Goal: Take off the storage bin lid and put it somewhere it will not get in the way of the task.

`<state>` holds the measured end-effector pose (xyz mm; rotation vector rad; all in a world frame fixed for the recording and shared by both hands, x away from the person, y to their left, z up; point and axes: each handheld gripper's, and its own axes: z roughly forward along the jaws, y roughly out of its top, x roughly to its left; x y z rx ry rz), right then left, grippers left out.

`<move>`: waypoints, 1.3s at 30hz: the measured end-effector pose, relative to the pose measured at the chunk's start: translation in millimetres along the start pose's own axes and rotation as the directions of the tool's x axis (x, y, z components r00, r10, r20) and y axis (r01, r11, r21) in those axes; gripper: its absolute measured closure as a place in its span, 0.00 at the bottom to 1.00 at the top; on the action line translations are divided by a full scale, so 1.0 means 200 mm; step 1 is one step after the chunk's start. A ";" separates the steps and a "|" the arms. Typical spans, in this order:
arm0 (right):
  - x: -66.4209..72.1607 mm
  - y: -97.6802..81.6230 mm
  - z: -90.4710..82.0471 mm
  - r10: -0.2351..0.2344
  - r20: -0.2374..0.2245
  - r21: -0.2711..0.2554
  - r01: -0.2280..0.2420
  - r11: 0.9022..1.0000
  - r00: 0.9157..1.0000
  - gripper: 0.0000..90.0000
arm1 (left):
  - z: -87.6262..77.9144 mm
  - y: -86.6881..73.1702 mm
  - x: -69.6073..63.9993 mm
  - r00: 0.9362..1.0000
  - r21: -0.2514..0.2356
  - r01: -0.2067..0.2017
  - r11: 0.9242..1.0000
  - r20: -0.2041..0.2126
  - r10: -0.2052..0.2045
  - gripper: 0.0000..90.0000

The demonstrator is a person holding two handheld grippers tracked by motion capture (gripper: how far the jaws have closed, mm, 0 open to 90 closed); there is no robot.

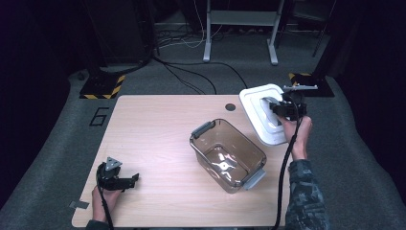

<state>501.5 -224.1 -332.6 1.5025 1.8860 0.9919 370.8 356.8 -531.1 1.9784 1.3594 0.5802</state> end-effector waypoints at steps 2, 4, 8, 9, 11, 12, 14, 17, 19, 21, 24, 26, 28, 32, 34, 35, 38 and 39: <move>-0.01 -0.01 0.01 0.006 0.007 0.001 -0.006 1.000 1.000 0.74 | 0.00 0.00 0.00 1.000 0.001 0.000 1.000 0.000 0.000 0.05; -0.03 -0.01 0.03 0.010 0.014 0.002 -0.010 1.000 1.000 0.74 | 0.00 0.00 0.00 1.000 0.000 0.000 1.000 0.000 0.000 0.05; -0.06 -0.03 0.05 0.021 0.026 0.008 -0.022 1.000 0.999 0.74 | 0.00 0.00 0.00 1.000 0.000 0.000 1.000 0.000 0.000 0.05; -0.07 -0.04 0.06 0.028 0.027 0.009 -0.028 1.000 0.999 0.74 | 0.00 0.00 0.00 1.000 0.000 -0.001 1.000 0.000 0.001 0.05; -0.08 -0.05 0.07 0.031 0.029 0.012 -0.031 0.999 0.999 0.74 | 0.00 0.00 0.00 1.000 0.001 0.000 1.000 0.000 0.000 0.05; -0.09 -0.06 0.08 0.035 0.033 0.011 -0.035 0.999 0.999 0.74 | 0.00 0.00 0.00 1.000 0.001 -0.001 1.000 0.000 0.001 0.05; -0.10 -0.07 0.10 0.041 0.030 0.018 -0.042 0.999 0.999 0.74 | 0.00 0.00 0.00 1.000 0.001 -0.001 1.000 0.000 0.001 0.05; -0.12 -0.11 0.14 0.051 0.036 0.035 -0.053 0.998 0.998 0.74 | 0.00 0.00 0.00 1.000 -0.001 0.000 1.000 -0.001 0.000 0.05; -0.13 -0.12 0.16 0.056 0.039 0.041 -0.058 0.997 0.998 0.74 | 0.00 0.00 0.00 1.000 0.000 0.000 1.000 -0.001 0.000 0.05; -0.14 -0.14 0.18 0.066 0.044 0.045 -0.068 0.997 0.997 0.74 | 0.00 0.00 0.00 1.000 0.000 0.000 1.000 0.000 0.000 0.05; -0.15 -0.15 0.20 0.079 0.042 0.045 -0.081 0.996 0.996 0.74 | 0.00 0.00 0.00 1.000 0.001 0.000 1.000 0.000 0.000 0.05; -0.15 -0.16 0.21 0.077 0.045 0.047 -0.079 0.996 0.996 0.74 | 0.00 0.00 0.00 1.000 -0.001 0.000 1.000 -0.002 0.000 0.05; -0.15 -0.17 0.23 0.079 0.049 0.043 -0.081 0.996 0.996 0.74 | 0.00 0.00 0.00 1.000 0.000 0.000 1.000 -0.001 0.000 0.05; -0.15 -0.19 0.25 0.092 0.052 0.038 -0.094 0.995 0.994 0.74 | 0.00 0.00 0.00 1.000 -0.001 -0.001 1.000 -0.002 0.001 0.05; -0.15 -0.20 0.27 0.097 0.051 0.040 -0.099 0.994 0.994 0.74 | 0.00 0.00 0.00 1.000 -0.002 -0.002 1.000 -0.002 0.002 0.05; -0.15 -0.21 0.28 0.096 0.052 0.043 -0.098 0.994 0.994 0.74 | 0.00 0.00 0.00 1.000 0.000 -0.001 1.000 -0.001 0.001 0.05; -0.16 -0.23 0.30 0.112 0.043 0.043 -0.114 0.993 0.993 0.74 | 0.00 0.00 0.00 1.000 -0.001 -0.002 1.000 -0.002 0.002 0.05; -0.16 -0.24 0.31 0.109 0.043 0.040 -0.111 0.993 0.993 0.74 | 0.00 0.00 0.00 1.000 0.000 -0.002 1.000 -0.001 0.002 0.05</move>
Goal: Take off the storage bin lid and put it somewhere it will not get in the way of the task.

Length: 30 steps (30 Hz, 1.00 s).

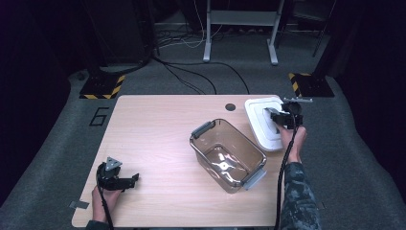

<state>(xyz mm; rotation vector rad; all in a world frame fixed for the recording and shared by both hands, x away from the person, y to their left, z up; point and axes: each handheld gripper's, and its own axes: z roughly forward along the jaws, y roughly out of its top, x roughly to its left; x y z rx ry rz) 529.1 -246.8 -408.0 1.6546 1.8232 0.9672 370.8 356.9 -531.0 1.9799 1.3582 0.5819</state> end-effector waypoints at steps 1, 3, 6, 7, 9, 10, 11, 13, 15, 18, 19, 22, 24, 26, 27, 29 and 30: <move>0.00 0.00 0.01 0.001 -0.002 0.003 -0.001 1.000 1.000 0.74 | 0.00 0.00 0.00 1.000 -0.001 0.000 1.000 0.000 0.000 0.05; 0.01 -0.02 0.02 0.008 -0.004 0.008 -0.008 1.000 1.000 0.74 | 0.00 0.00 0.00 1.000 -0.001 0.000 1.000 -0.001 0.000 0.05; 0.01 -0.03 0.04 0.010 -0.001 0.007 -0.010 1.000 1.000 0.74 | 0.00 0.00 0.00 1.000 -0.001 0.000 1.000 0.000 0.000 0.05; 0.00 -0.04 0.05 0.016 0.001 0.008 -0.016 1.000 1.000 0.74 | 0.00 0.00 0.00 1.000 -0.001 0.000 1.000 -0.001 0.000 0.05; -0.01 -0.05 0.06 0.024 0.003 0.006 -0.024 1.000 1.000 0.74 | 0.00 0.00 0.00 1.000 -0.001 0.000 1.000 -0.001 0.000 0.05; -0.01 -0.06 0.07 0.038 0.009 0.006 -0.038 0.999 0.999 0.74 | 0.00 0.00 0.00 1.000 -0.002 0.000 1.000 -0.002 0.000 0.05; -0.01 -0.07 0.07 0.042 0.008 0.008 -0.042 0.999 0.999 0.74 | 0.00 0.00 0.00 1.000 -0.002 -0.001 1.000 -0.002 0.001 0.05; -0.02 -0.08 0.08 0.048 0.007 0.005 -0.049 0.999 0.999 0.74 | 0.00 0.00 0.00 1.000 -0.001 0.000 1.000 -0.002 0.000 0.05; -0.02 -0.09 0.09 0.051 0.007 0.011 -0.051 0.999 0.999 0.74 | 0.00 0.00 0.00 1.000 -0.001 0.000 1.000 -0.002 0.000 0.05; -0.02 -0.11 0.12 0.058 0.009 0.014 -0.058 0.998 0.998 0.74 | 0.00 0.00 0.00 1.000 -0.001 0.000 1.000 -0.002 0.000 0.05; -0.02 -0.11 0.13 0.064 0.011 0.016 -0.064 0.998 0.998 0.74 | 0.00 0.00 0.00 1.000 -0.002 0.000 1.000 -0.002 0.000 0.05; -0.02 -0.13 0.15 0.068 0.010 0.016 -0.068 0.998 0.998 0.74 | 0.00 0.00 0.00 1.000 -0.001 0.000 1.000 -0.001 0.000 0.05; -0.02 -0.15 0.17 0.074 0.010 0.016 -0.074 0.997 0.997 0.74 | 0.00 0.00 0.00 1.000 -0.005 0.001 1.000 -0.001 -0.001 0.05; -0.02 -0.16 0.18 0.077 0.011 0.021 -0.078 0.997 0.997 0.74 | 0.00 0.00 0.00 1.000 -0.002 -0.001 1.000 -0.002 0.001 0.05; -0.01 -0.17 0.19 0.078 0.011 0.021 -0.079 0.997 0.997 0.74 | 0.00 0.00 0.00 1.000 -0.001 0.000 1.000 -0.002 0.000 0.05; -0.01 -0.17 0.20 0.078 0.014 0.023 -0.079 0.997 0.997 0.74 | 0.00 0.00 0.00 1.000 -0.005 0.000 1.000 -0.001 0.000 0.05; -0.01 -0.18 0.20 0.080 0.013 0.023 -0.080 0.997 0.997 0.74 | 0.00 0.00 0.00 1.000 -0.001 -0.001 1.000 -0.002 0.001 0.05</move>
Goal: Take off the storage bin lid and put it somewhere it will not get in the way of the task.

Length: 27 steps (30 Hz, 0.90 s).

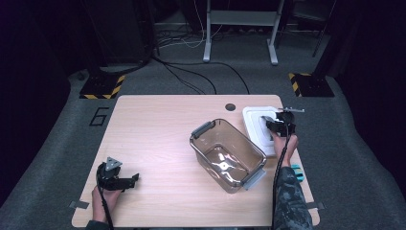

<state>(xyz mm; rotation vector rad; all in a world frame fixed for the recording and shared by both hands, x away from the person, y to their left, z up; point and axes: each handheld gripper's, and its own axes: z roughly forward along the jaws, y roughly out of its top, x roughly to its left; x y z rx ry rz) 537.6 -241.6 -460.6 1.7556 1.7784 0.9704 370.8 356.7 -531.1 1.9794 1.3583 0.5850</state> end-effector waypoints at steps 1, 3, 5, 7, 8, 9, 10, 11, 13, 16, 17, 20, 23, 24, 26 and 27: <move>0.00 0.00 0.00 -0.005 0.003 0.006 0.005 1.000 1.000 0.74 | 0.00 0.00 0.00 1.000 0.000 0.000 1.000 -0.001 0.000 0.05; 0.00 -0.01 0.03 -0.001 -0.001 0.018 0.001 1.000 1.000 0.74 | 0.00 0.00 0.00 1.000 -0.001 -0.001 1.000 -0.001 0.001 0.05; 0.01 -0.02 0.04 0.000 0.007 0.024 0.000 1.000 1.000 0.74 | 0.00 0.00 0.00 1.000 0.000 -0.001 1.000 -0.001 0.001 0.05; 0.01 -0.04 0.06 -0.008 0.006 0.031 0.008 1.000 1.000 0.74 | 0.00 0.00 0.00 1.000 -0.003 0.000 1.000 -0.001 0.000 0.05; 0.01 -0.05 0.07 -0.002 0.009 0.035 0.002 0.999 1.000 0.74 | 0.00 0.00 0.00 1.000 0.001 -0.001 1.000 -0.001 0.001 0.05; 0.01 -0.05 0.08 -0.007 0.014 0.037 0.007 0.999 1.000 0.74 | 0.00 0.00 0.00 1.000 0.000 -0.001 1.000 -0.001 0.001 0.05; 0.01 -0.06 0.09 -0.007 0.022 0.043 0.006 0.999 1.000 0.74 | 0.00 0.00 0.00 1.000 -0.003 0.000 1.000 -0.001 0.000 0.05; 0.02 -0.06 0.09 -0.007 0.027 0.042 0.006 0.999 1.000 0.74 | 0.00 0.00 0.00 1.000 -0.005 -0.001 1.000 -0.001 0.001 0.05; 0.02 -0.07 0.10 -0.011 0.034 0.051 0.009 0.999 0.999 0.74 | 0.00 0.00 0.00 1.000 -0.004 0.000 1.000 -0.001 0.000 0.05; 0.03 -0.09 0.12 -0.030 0.044 0.061 0.027 0.998 0.999 0.74 | 0.00 0.00 0.00 1.000 0.000 -0.001 1.000 -0.001 0.001 0.05; 0.03 -0.09 0.12 -0.038 0.039 0.063 0.035 0.997 0.999 0.74 | 0.00 0.00 0.00 1.000 0.000 -0.001 1.000 -0.001 0.001 0.05; 0.03 -0.10 0.14 -0.026 0.035 0.063 0.023 0.998 0.999 0.74 | 0.00 0.00 0.00 1.000 0.000 -0.001 1.000 -0.001 0.001 0.05; 0.03 -0.10 0.14 -0.031 0.028 0.066 0.029 0.997 0.999 0.72 | 0.00 0.00 0.00 1.000 -0.003 0.000 1.000 -0.001 0.000 0.05; 0.03 -0.10 0.14 -0.021 0.019 0.076 0.019 0.997 1.000 0.70 | 0.00 0.00 0.00 1.000 -0.004 0.000 1.000 0.000 0.000 0.05; 0.03 -0.09 0.14 -0.033 0.012 0.091 0.032 0.995 0.999 0.63 | 0.00 0.00 0.00 1.000 -0.006 -0.001 1.000 -0.001 0.001 0.05; 0.03 -0.09 0.14 -0.038 0.009 0.094 0.037 0.995 0.999 0.61 | 0.00 0.00 0.00 1.000 -0.007 -0.002 1.000 -0.001 0.002 0.05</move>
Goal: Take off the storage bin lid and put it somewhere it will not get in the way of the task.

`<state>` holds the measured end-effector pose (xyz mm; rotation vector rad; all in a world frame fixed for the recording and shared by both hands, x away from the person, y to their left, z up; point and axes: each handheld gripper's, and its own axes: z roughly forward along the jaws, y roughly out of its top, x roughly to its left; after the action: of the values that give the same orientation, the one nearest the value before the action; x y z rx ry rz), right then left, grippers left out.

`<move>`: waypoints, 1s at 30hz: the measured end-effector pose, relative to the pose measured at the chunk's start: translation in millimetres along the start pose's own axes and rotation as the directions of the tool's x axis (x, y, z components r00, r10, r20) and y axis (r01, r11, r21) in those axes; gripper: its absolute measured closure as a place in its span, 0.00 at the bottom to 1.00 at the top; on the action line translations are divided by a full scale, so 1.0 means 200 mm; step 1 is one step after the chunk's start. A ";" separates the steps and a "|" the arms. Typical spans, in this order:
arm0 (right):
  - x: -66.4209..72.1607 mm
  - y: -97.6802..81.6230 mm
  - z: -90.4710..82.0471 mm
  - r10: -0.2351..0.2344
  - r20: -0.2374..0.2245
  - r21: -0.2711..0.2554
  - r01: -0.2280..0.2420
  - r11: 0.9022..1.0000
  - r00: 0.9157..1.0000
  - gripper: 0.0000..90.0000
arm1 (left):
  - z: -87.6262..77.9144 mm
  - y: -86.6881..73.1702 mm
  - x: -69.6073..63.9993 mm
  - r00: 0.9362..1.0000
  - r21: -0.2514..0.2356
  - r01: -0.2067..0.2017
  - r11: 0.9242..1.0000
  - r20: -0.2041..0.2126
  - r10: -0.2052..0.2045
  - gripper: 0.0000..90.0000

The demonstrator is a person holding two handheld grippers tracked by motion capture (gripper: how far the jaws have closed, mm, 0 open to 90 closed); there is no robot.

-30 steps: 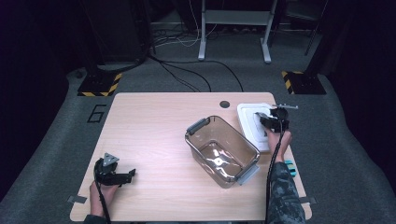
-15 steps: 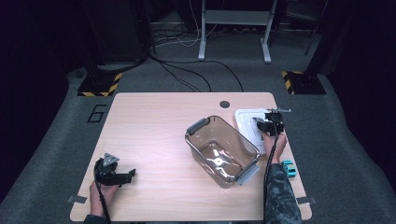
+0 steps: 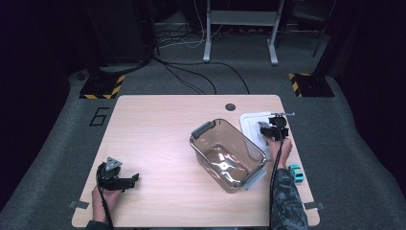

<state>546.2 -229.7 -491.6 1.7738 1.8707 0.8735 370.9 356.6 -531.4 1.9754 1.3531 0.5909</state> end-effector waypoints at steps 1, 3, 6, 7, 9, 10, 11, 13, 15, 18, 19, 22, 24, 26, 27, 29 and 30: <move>0.00 0.00 -0.01 -0.005 -0.004 -0.003 0.005 1.000 1.000 0.57 | 0.00 0.00 0.00 1.000 0.000 -0.001 1.000 0.000 0.001 0.05; 0.00 0.01 -0.03 -0.008 -0.004 -0.020 0.008 1.000 1.000 0.46 | 0.00 0.00 0.00 1.000 0.000 -0.002 1.000 0.000 0.002 0.05; 0.00 0.01 -0.07 -0.011 -0.002 -0.033 0.011 0.999 1.000 0.34 | 0.00 0.00 0.00 1.000 0.000 -0.001 1.000 0.000 0.001 0.05; -0.01 0.02 -0.09 -0.018 -0.006 -0.030 0.018 0.999 1.000 0.31 | 0.00 0.00 0.00 1.000 0.000 -0.001 1.000 0.000 0.001 0.05; -0.01 0.02 -0.12 -0.032 -0.012 -0.034 0.032 0.999 0.999 0.26 | 0.00 0.00 0.00 1.000 -0.001 -0.001 1.000 0.000 0.001 0.05; -0.01 0.02 -0.14 -0.038 -0.015 -0.034 0.037 0.999 0.999 0.24 | 0.00 0.00 0.00 1.000 0.000 -0.001 1.000 0.000 0.001 0.05; -0.01 0.01 -0.16 -0.040 -0.025 -0.030 0.039 0.999 0.999 0.23 | 0.00 0.00 0.00 1.000 0.000 -0.001 1.000 0.000 0.001 0.05; -0.02 0.01 -0.18 -0.054 -0.028 -0.023 0.053 0.998 0.998 0.19 | 0.00 0.00 0.00 1.000 0.000 0.000 1.000 0.001 0.000 0.05; -0.02 0.00 -0.20 -0.050 -0.033 -0.012 0.049 0.999 0.998 0.17 | 0.00 0.00 0.00 1.000 0.006 -0.001 1.000 0.003 0.001 0.05; -0.04 -0.01 -0.22 -0.073 -0.040 -0.012 0.073 0.997 0.997 0.13 | 0.00 0.00 0.00 1.000 0.006 0.000 1.000 0.002 -0.001 0.05; -0.04 -0.01 -0.23 -0.086 -0.044 -0.011 0.086 0.996 0.995 0.10 | 0.00 0.00 0.00 1.000 0.008 0.001 1.000 0.003 -0.001 0.05; -0.03 -0.03 -0.28 -0.109 -0.042 -0.002 0.109 0.994 0.993 0.06 | 0.00 0.00 0.00 1.000 0.005 -0.001 1.000 0.003 0.001 0.05; -0.03 -0.04 -0.31 -0.131 -0.037 0.001 0.131 0.991 0.991 0.04 | 0.00 0.00 0.00 1.000 0.003 -0.002 1.000 0.002 0.002 0.05; -0.03 -0.05 -0.35 -0.149 -0.039 -0.005 0.149 0.989 0.988 0.02 | 0.00 0.00 0.00 1.000 0.000 -0.001 1.000 0.001 0.001 0.05; -0.03 -0.06 -0.37 -0.154 -0.038 -0.006 0.153 0.988 0.987 0.00 | 0.00 0.00 0.00 1.000 0.003 -0.002 1.000 0.002 0.002 0.05; -0.02 -0.07 -0.41 -0.164 -0.035 -0.016 0.163 0.986 0.986 0.00 | 0.00 0.00 0.00 1.000 0.000 -0.002 1.000 0.001 0.002 0.05; -0.02 -0.07 -0.43 -0.170 -0.031 -0.021 0.169 0.985 0.985 0.00 | 0.00 0.00 0.00 1.000 0.000 -0.002 1.000 0.002 0.002 0.05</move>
<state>478.5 -246.8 -440.8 1.5704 1.9940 0.8583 370.8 356.7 -531.3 1.9773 1.3500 0.5899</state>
